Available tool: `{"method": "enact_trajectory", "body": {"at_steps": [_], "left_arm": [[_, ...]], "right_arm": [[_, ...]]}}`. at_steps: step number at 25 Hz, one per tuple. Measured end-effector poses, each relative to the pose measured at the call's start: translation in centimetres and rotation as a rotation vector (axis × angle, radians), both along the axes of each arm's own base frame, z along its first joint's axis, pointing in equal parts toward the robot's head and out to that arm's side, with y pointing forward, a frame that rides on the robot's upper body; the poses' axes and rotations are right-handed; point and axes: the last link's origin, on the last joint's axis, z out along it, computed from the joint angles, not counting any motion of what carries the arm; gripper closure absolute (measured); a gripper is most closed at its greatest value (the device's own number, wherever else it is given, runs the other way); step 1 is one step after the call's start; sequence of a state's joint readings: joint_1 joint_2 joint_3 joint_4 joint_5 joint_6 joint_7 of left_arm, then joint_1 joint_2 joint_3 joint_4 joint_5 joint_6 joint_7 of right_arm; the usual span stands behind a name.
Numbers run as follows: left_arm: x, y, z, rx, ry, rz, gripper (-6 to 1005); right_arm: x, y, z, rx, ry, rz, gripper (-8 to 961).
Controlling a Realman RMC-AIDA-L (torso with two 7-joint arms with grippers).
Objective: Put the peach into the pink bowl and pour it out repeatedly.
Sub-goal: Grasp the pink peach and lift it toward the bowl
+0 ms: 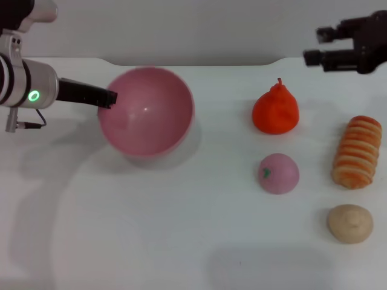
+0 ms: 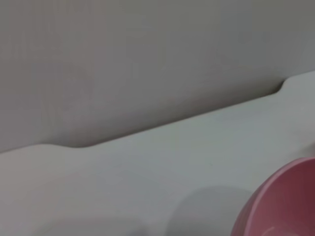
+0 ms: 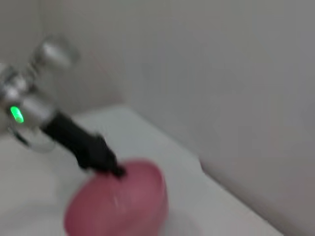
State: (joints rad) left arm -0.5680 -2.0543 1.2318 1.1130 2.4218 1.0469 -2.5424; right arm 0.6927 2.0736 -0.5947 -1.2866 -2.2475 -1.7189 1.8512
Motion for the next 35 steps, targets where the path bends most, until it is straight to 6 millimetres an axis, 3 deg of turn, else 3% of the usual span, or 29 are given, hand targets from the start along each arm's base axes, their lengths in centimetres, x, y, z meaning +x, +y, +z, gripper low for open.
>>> {"method": "enact_trajectory", "body": {"at_steps": [4,10,15,20,35], "left_arm": [[0.2,0.1,0.1,0.002,0.001,-0.007,954],[0.6,0.3,0.1,0.007,-0.001,-0.016,953],[0.8,0.4,0.1,0.008,-0.001,-0.025,953],[1.0,0.4,-0.1,0.004,0.000,-0.031,953],[0.7,0.2,-0.3,-0.005,0.001,-0.019,953]], "right_arm": [[-1.0,-0.7,-0.6,-0.019,-0.226,-0.082,400],[0.0,-1.8,-5.3,-0.215,-0.464,-0.176,401],[1.6,-2.2,-9.0,-0.327,-0.511,-0.205,401],[2.7,-1.7,-11.4,-0.323,-0.533,-0.215,402],[4.1,0.2,-13.8,-0.229,-0.547,-0.222,403]]}}
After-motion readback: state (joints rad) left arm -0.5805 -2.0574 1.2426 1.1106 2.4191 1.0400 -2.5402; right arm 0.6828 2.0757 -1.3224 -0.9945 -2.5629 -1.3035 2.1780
